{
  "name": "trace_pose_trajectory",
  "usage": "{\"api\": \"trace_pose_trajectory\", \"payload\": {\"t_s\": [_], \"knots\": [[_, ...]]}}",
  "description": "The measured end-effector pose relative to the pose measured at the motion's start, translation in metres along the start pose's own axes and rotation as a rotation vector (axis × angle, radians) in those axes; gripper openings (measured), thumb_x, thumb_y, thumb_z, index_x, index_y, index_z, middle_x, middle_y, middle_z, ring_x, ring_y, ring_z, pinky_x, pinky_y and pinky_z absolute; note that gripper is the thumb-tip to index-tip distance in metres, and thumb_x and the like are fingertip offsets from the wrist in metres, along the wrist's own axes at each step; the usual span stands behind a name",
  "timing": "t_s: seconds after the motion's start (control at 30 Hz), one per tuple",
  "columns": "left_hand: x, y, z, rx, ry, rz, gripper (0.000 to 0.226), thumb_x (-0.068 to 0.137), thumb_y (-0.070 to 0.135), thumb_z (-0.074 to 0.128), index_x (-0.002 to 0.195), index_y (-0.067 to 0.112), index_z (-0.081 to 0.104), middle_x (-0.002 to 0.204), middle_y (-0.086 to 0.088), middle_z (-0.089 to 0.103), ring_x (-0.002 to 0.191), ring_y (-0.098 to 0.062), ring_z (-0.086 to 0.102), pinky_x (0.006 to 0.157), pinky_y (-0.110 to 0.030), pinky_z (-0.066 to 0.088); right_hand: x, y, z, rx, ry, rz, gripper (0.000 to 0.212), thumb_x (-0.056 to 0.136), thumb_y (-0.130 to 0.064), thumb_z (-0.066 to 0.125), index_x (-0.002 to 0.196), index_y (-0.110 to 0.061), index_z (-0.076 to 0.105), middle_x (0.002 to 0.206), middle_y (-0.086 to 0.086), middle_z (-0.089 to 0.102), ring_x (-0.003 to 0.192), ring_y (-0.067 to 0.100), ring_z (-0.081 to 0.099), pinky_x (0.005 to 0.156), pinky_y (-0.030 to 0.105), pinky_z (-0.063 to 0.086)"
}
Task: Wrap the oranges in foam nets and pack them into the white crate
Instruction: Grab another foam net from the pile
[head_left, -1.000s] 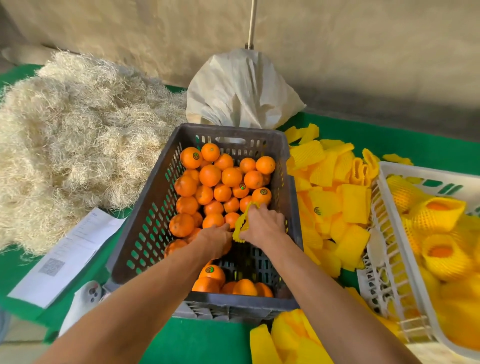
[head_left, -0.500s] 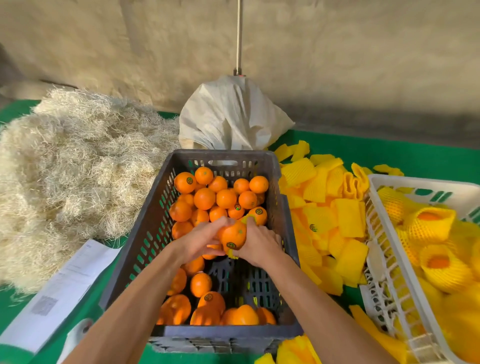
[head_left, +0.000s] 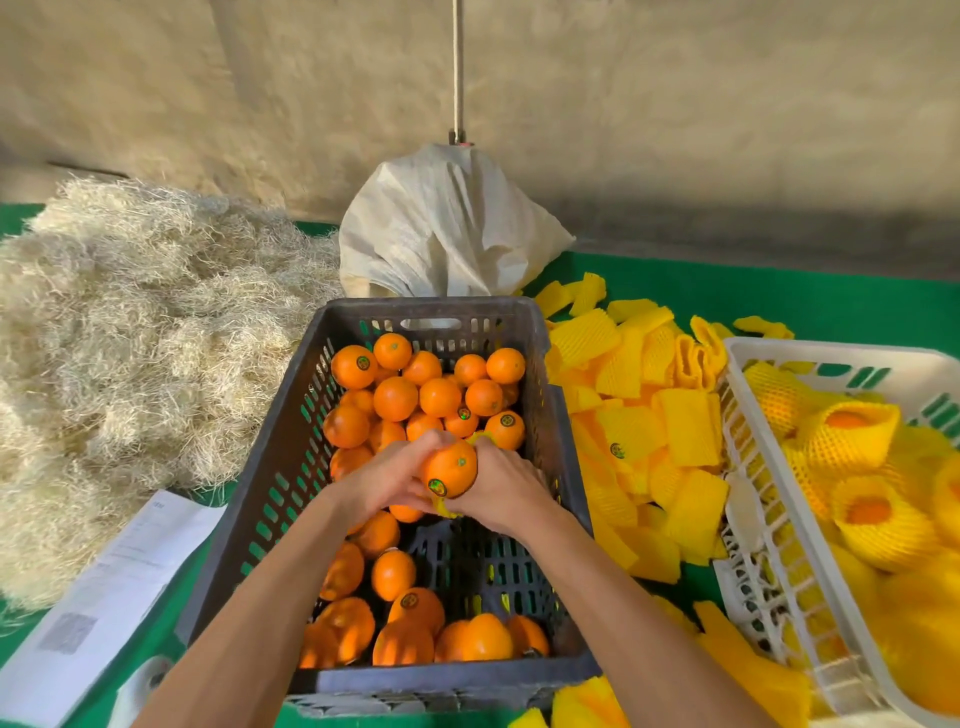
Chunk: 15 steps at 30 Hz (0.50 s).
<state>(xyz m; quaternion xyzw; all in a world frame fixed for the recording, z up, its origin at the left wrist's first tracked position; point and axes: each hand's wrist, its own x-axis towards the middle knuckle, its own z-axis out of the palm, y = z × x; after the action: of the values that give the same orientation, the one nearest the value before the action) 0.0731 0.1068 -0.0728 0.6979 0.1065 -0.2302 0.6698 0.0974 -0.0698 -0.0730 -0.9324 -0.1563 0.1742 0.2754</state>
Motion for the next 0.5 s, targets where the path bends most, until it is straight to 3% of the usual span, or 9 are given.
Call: {"api": "trace_pose_trajectory", "payload": {"t_s": [0.07, 0.1, 0.13, 0.2, 0.3, 0.4, 0.5], "knots": [[0.001, 0.002, 0.007, 0.192, 0.099, 0.060, 0.051, 0.088, 0.064, 0.062, 0.118, 0.023, 0.068, 0.112, 0.001, 0.076, 0.095, -0.018, 0.077, 0.080, -0.026, 0.063, 0.001, 0.002, 0.002, 0.008, -0.011, 0.011, 0.062, 0.077, -0.038, 0.081, 0.127, -0.020, 0.049, 0.121, 0.009, 0.063, 0.112, 0.037, 0.061, 0.089, 0.049, 0.053], [0.001, 0.004, 0.009, 0.297, 0.175, 0.076, 0.046, 0.089, 0.065, 0.062, 0.104, 0.022, 0.069, 0.102, 0.006, 0.074, 0.085, -0.014, 0.077, 0.065, -0.014, 0.058, 0.002, 0.003, 0.002, 0.022, -0.015, 0.015, 0.058, 0.080, -0.034, 0.079, 0.127, -0.019, 0.049, 0.120, 0.010, 0.063, 0.111, 0.037, 0.061, 0.088, 0.049, 0.054], [0.003, 0.004, 0.009, 0.397, 0.249, 0.092, 0.053, 0.085, 0.070, 0.063, 0.091, 0.017, 0.066, 0.090, 0.007, 0.068, 0.075, -0.012, 0.075, 0.054, -0.011, 0.051, 0.002, 0.004, 0.003, 0.036, -0.019, 0.017, 0.056, 0.082, -0.031, 0.077, 0.129, -0.019, 0.048, 0.120, 0.010, 0.062, 0.110, 0.037, 0.061, 0.087, 0.049, 0.054], [0.008, 0.002, 0.007, 0.515, 0.350, 0.121, 0.065, 0.073, 0.077, 0.062, 0.075, 0.013, 0.056, 0.073, 0.000, 0.057, 0.063, -0.017, 0.069, 0.053, -0.023, 0.044, 0.002, 0.004, 0.003, 0.045, -0.011, 0.019, 0.061, 0.086, -0.029, 0.073, 0.139, -0.020, 0.042, 0.123, 0.011, 0.059, 0.112, 0.036, 0.059, 0.085, 0.047, 0.054], [0.015, -0.005, 0.006, 0.595, 0.449, 0.207, 0.062, 0.078, 0.070, 0.071, 0.067, 0.014, 0.046, 0.062, -0.005, 0.048, 0.059, -0.020, 0.054, 0.058, -0.037, 0.035, 0.000, 0.004, 0.002, 0.060, 0.007, -0.002, 0.070, 0.092, -0.025, 0.067, 0.152, -0.022, 0.029, 0.129, 0.012, 0.056, 0.115, 0.036, 0.058, 0.087, 0.047, 0.054], [0.020, -0.009, 0.014, 0.658, 0.575, 0.328, 0.061, 0.083, 0.063, 0.074, 0.062, 0.017, 0.041, 0.056, -0.001, 0.040, 0.051, -0.009, 0.034, 0.051, -0.031, 0.028, -0.002, 0.002, 0.000, 0.053, 0.020, -0.033, 0.071, 0.095, -0.022, 0.063, 0.154, -0.022, 0.024, 0.130, 0.014, 0.056, 0.115, 0.036, 0.058, 0.085, 0.046, 0.052], [0.026, -0.010, 0.029, 0.636, 0.714, 0.345, 0.062, 0.079, 0.063, 0.079, 0.067, 0.020, 0.036, 0.060, 0.005, 0.034, 0.049, -0.009, 0.031, 0.043, -0.023, 0.023, -0.003, 0.000, -0.002, 0.055, 0.045, -0.059, 0.071, 0.097, -0.020, 0.060, 0.156, -0.022, 0.020, 0.129, 0.015, 0.058, 0.113, 0.036, 0.060, 0.085, 0.046, 0.054]]}}
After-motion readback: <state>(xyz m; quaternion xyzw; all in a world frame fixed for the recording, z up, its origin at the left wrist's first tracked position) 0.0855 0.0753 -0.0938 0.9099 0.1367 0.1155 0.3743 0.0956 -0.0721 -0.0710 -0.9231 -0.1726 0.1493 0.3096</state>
